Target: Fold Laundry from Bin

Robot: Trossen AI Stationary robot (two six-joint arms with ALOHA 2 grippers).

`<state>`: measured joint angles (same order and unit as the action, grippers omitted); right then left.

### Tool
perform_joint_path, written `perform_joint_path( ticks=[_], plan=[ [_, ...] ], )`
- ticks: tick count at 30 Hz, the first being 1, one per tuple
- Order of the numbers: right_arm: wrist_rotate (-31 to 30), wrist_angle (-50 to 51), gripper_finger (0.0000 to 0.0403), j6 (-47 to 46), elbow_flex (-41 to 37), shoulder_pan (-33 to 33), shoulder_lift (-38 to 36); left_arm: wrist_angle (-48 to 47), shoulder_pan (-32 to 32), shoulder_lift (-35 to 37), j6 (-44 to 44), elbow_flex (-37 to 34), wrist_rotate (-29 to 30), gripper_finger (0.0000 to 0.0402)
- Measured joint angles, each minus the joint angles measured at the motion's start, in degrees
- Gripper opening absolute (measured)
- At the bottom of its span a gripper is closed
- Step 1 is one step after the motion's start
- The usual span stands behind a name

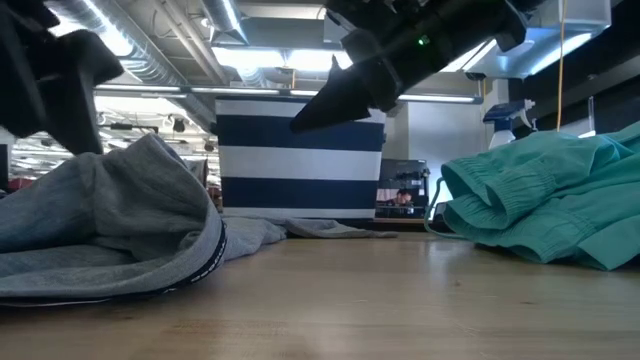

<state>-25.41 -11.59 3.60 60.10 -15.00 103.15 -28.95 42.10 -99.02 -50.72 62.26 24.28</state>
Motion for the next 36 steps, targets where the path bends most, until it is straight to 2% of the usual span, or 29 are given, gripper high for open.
perform_joint_path(
  ticks=[4,11,17,26,29,36],
  plan=[
    [0.0,-1.3,0.0160,0.8,0.0,0.1,0.0,-4.1,0.0,0.0,-0.2,0.4,2.0,0.0205],
    [0.0,-1.9,0.0160,1.4,0.0,0.5,0.0,0.2,-0.1,0.0,0.5,-0.2,2.4,0.0205],
    [0.5,-2.0,0.0160,1.4,0.0,0.9,0.0,0.8,-0.1,0.0,1.6,-0.2,5.0,0.0207],
    [0.6,-1.9,0.0160,1.3,0.0,0.9,0.0,4.2,-0.1,-3.9,1.8,-0.2,4.7,0.0267],
    [0.6,-2.0,0.0160,1.3,0.0,0.9,0.0,4.3,-0.2,-5.1,1.5,-0.3,4.6,0.0276],
    [0.6,-2.0,0.0160,1.3,0.0,1.2,0.0,4.5,-0.7,-5.2,0.2,-0.3,7.8,0.0257]
  ],
)
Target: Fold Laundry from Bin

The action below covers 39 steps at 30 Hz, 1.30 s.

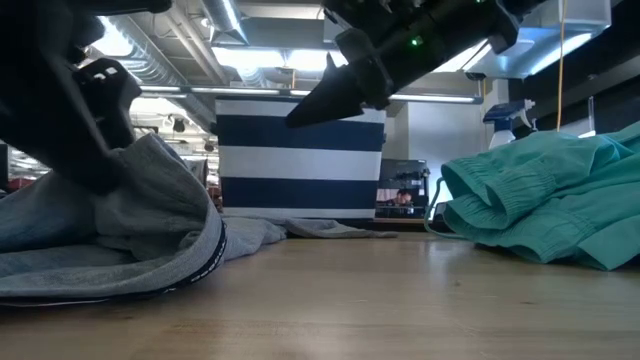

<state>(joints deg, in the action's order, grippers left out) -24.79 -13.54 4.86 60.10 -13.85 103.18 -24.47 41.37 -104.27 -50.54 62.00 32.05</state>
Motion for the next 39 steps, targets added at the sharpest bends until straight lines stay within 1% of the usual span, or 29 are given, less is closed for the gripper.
perform_joint_path(
  ticks=[5,12,17,36,39],
  plan=[
    [0.0,0.0,0.0160,-0.1,0.0,0.0,0.0,1.1,0.0,0.0,-0.1,0.0,0.2,0.0246],
    [0.0,0.0,0.0160,-0.1,0.0,0.0,0.0,1.8,0.0,0.0,-0.1,0.0,0.3,0.0245],
    [0.0,0.0,0.0160,-0.1,0.0,0.0,0.0,1.7,-0.1,0.0,-0.1,0.0,1.5,0.0245],
    [0.0,0.1,0.0160,-0.1,0.0,0.0,0.0,2.2,-0.1,0.0,-0.2,0.0,1.3,0.0245],
    [0.0,0.1,0.0160,-0.1,0.0,0.0,0.0,2.2,-0.1,0.0,-0.3,0.0,1.5,0.0238]
  ],
)
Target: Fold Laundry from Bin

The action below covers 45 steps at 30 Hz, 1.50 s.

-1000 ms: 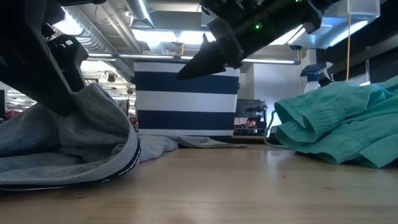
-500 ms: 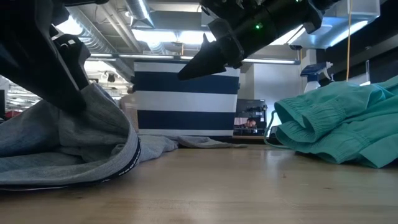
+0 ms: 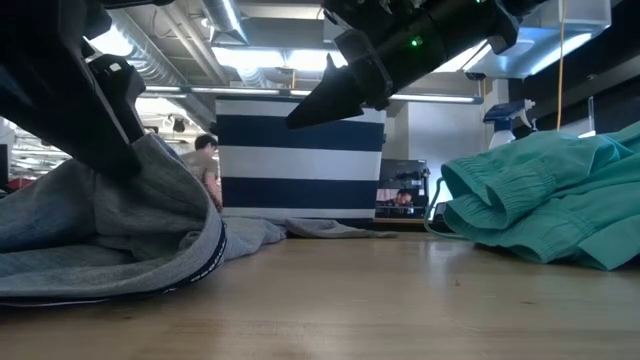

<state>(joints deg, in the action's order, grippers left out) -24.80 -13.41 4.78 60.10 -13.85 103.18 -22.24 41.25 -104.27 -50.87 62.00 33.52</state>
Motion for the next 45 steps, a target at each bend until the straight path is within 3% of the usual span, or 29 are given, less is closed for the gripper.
perform_joint_path(
  ticks=[8,18,24,35,39,45],
  plan=[
    [0.0,0.0,0.0160,0.0,0.0,0.0,0.0,0.0,0.0,0.0,0.4,0.0,0.0,0.0165],
    [0.0,0.0,0.0160,0.0,0.0,0.0,0.0,0.2,0.0,0.0,1.7,0.0,-1.1,0.0011],
    [0.0,0.0,0.0160,0.0,0.0,0.0,0.0,1.5,0.3,0.1,1.6,0.5,-4.0,0.0005],
    [0.0,0.0,0.0160,0.0,0.0,0.0,0.0,-3.7,2.9,0.3,6.5,9.3,-8.3,0.0002],
    [0.0,0.0,0.0160,0.0,0.0,0.0,0.0,-3.6,3.6,0.3,6.4,9.6,-11.6,0.0002],
    [0.0,0.0,0.0160,0.0,0.0,0.0,0.0,-3.6,3.4,0.3,6.5,9.5,-11.8,0.0001]
  ],
)
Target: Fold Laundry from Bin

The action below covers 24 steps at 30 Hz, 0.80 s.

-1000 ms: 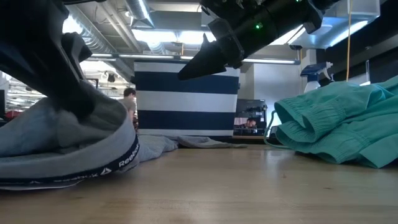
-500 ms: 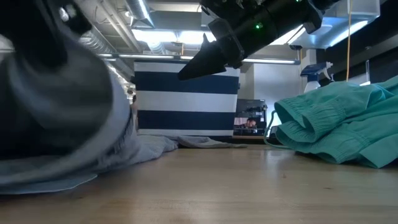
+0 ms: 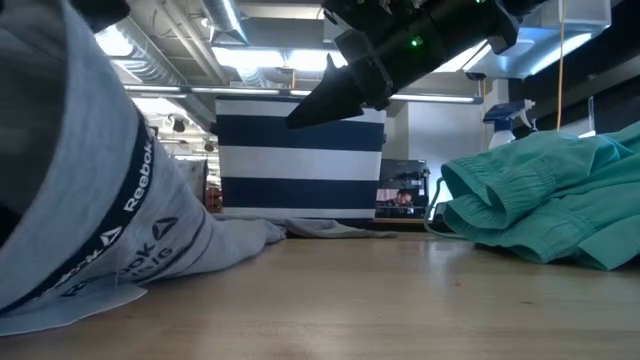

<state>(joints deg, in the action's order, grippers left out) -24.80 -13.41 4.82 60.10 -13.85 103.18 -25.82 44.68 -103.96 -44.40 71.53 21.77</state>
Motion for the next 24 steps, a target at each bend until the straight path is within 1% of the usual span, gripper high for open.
perform_joint_path(
  ticks=[4,9,19,24],
  plan=[
    [0.1,0.0,0.0160,0.0,0.0,0.0,0.0,-0.4,-0.2,0.0,0.0,0.0,0.1,0.0004],
    [5.0,-0.1,0.0160,0.0,0.0,0.0,0.0,-0.3,-0.2,0.0,0.3,0.0,0.8,0.0008],
    [4.4,-0.1,0.0160,0.3,0.0,0.0,0.0,-0.3,-0.1,0.0,1.0,-0.1,1.8,0.0010],
    [4.4,-1.3,0.0160,2.8,0.0,0.0,0.0,-0.3,-0.1,0.0,1.0,-0.1,2.3,0.0010]
  ],
)
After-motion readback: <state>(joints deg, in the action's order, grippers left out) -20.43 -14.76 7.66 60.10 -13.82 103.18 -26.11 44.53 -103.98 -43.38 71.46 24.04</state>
